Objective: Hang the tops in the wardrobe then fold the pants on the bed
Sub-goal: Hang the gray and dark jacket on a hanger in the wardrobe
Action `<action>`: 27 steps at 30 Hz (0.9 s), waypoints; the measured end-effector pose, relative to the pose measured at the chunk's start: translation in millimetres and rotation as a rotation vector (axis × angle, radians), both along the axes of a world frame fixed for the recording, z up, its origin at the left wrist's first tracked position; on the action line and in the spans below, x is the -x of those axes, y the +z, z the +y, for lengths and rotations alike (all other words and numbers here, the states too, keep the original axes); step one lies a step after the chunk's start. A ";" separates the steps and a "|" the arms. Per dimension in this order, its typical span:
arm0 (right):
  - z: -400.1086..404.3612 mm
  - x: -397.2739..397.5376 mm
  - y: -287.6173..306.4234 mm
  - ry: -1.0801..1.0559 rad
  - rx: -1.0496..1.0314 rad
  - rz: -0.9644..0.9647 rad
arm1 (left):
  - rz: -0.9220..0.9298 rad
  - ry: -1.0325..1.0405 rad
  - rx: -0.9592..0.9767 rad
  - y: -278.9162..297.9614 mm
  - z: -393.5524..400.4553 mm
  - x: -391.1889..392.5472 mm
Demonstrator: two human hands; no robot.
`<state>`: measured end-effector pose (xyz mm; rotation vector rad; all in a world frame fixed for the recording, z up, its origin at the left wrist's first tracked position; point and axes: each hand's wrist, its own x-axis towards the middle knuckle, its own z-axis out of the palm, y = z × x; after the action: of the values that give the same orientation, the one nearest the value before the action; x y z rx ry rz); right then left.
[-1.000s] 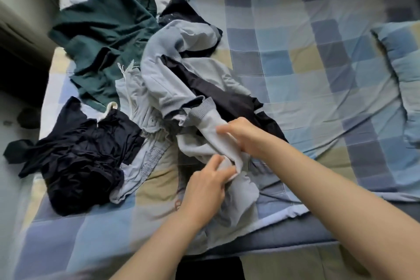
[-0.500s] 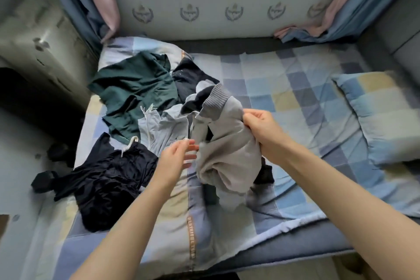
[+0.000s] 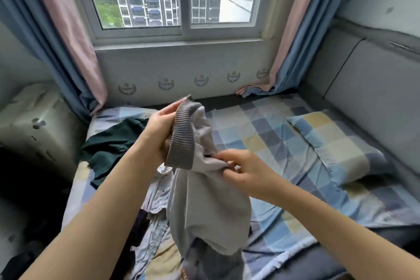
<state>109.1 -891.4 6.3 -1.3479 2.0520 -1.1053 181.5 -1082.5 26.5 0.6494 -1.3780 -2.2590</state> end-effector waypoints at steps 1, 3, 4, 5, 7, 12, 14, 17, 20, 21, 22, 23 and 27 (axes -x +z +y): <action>2.2 4.5 5.0 -0.062 -0.020 -0.036 | 0.029 -0.019 0.024 10.4 2.1 -2.3; 7.5 10.4 21.4 -0.222 0.014 -0.138 | 0.052 -0.049 0.132 29.9 11.8 -7.2; 9.2 11.6 31.4 -0.304 0.069 -0.189 | 0.036 -0.053 0.203 36.3 18.2 -8.7; 11.8 11.8 43.4 -0.369 0.146 -0.242 | 0.020 -0.050 0.275 42.8 26.5 -10.4; 15.9 6.7 67.5 -0.375 0.242 -0.373 | 0.005 -0.030 0.405 49.2 44.1 -11.9; 18.4 -12.3 88.2 -0.383 0.036 -0.324 | 0.038 -0.048 0.643 48.8 77.8 -12.1; 25.1 -12.1 86.4 -0.444 0.029 -0.378 | 0.066 -0.080 0.680 49.5 83.5 -11.9; 43.4 -4.1 87.5 -0.519 0.084 -0.442 | 0.081 -0.155 0.753 50.7 91.5 -12.0; 66.6 10.7 105.7 -0.582 0.315 -0.523 | -0.049 -0.168 0.807 46.6 98.1 -6.3; 75.1 15.9 113.6 -0.595 0.359 -0.521 | -0.119 -0.162 0.837 45.3 101.5 -3.6; 85.2 19.7 122.2 -0.600 0.387 -0.502 | -0.186 -0.175 0.872 44.1 106.3 1.0; 93.0 22.5 129.4 -0.586 0.396 -0.474 | -0.252 -0.203 0.900 43.6 110.9 5.4; 119.6 18.7 158.0 -0.452 0.374 -0.326 | -0.514 -0.292 1.263 60.1 138.0 26.8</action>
<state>90.5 -771.8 164.3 -0.7832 2.0118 -1.8433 154.7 -944.6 86.7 0.5541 -2.8053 -0.9242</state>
